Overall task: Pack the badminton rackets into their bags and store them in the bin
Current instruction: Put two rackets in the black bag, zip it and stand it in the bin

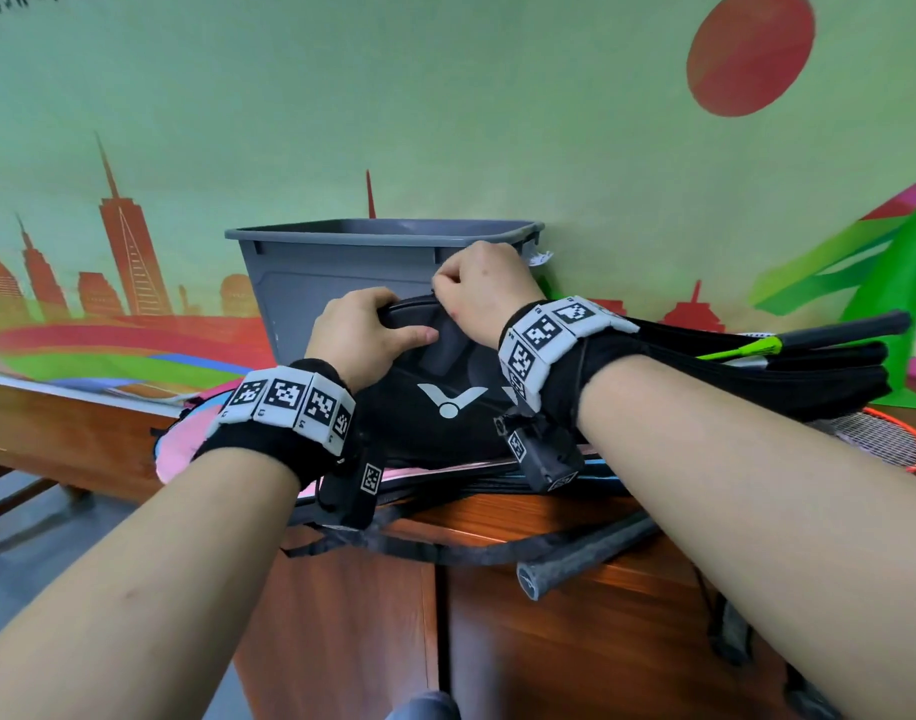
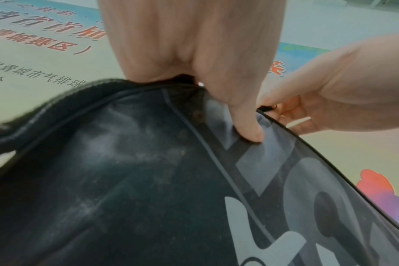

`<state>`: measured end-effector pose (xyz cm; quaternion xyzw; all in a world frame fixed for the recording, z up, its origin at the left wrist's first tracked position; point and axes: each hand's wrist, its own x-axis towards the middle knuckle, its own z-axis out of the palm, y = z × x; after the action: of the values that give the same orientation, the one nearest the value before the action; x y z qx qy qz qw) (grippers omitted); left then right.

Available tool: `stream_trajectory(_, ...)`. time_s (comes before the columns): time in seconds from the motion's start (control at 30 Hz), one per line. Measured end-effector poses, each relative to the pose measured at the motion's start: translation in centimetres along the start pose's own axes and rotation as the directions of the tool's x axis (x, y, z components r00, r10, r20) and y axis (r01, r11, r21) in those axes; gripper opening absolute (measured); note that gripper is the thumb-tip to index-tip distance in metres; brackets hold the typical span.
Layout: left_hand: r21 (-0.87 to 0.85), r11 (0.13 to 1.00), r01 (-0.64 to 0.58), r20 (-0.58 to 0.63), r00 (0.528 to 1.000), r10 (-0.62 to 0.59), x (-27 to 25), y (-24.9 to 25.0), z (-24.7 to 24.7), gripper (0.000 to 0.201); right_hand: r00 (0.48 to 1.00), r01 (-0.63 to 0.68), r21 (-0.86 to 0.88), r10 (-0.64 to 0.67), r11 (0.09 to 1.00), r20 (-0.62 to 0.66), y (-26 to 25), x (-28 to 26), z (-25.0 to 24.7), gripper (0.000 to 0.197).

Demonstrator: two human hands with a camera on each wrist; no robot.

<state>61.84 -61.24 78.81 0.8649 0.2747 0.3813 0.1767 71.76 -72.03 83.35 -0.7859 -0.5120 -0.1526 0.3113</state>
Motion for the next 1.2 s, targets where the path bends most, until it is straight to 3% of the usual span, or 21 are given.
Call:
stream_trajectory(0.1,-0.007,1.0,0.007,-0.001,1.0,-0.007,0.0,0.0,0.0,0.03,0.999,-0.032,-0.004,0.032,0.999,0.001,0.3,0.0,-0.5,0.022)
stream_trajectory(0.3,-0.017,1.0,0.022,0.007,1.0,-0.022,-0.1,0.1,0.0,0.03,0.991,-0.122,-0.015,0.123,0.992,0.044,0.3,0.6,-0.4,0.024)
stream_trajectory(0.57,-0.003,1.0,0.023,0.003,1.0,-0.022,-0.3,0.2,0.0,0.029,0.986,-0.047,-0.196,0.077,0.979,0.151,0.2,0.2,-0.8,0.029)
stream_trajectory(0.7,0.055,0.998,0.031,-0.01,0.999,-0.03,-0.3,0.2,0.0,0.034,0.983,-0.13,-0.117,0.144,0.985,0.115,-0.1,1.1,-0.8,0.031)
stream_trajectory(0.87,0.208,0.978,-0.012,0.002,1.0,0.011,-0.4,1.0,-0.3,0.036,0.986,-0.132,-0.114,0.142,0.985,0.085,-0.6,1.3,-0.7,0.025)
stream_trajectory(1.07,0.098,0.994,-0.053,0.046,0.998,0.049,-0.6,1.1,-0.3,0.03,0.979,-0.124,-0.111,0.14,0.986,0.147,-1.3,1.4,-0.6,0.025)
stream_trajectory(1.2,0.017,1.0,-0.02,0.06,0.998,0.019,-0.4,0.9,-0.4,0.029,0.966,-0.172,0.103,0.147,0.98,0.214,-0.2,1.3,-2.0,0.029)
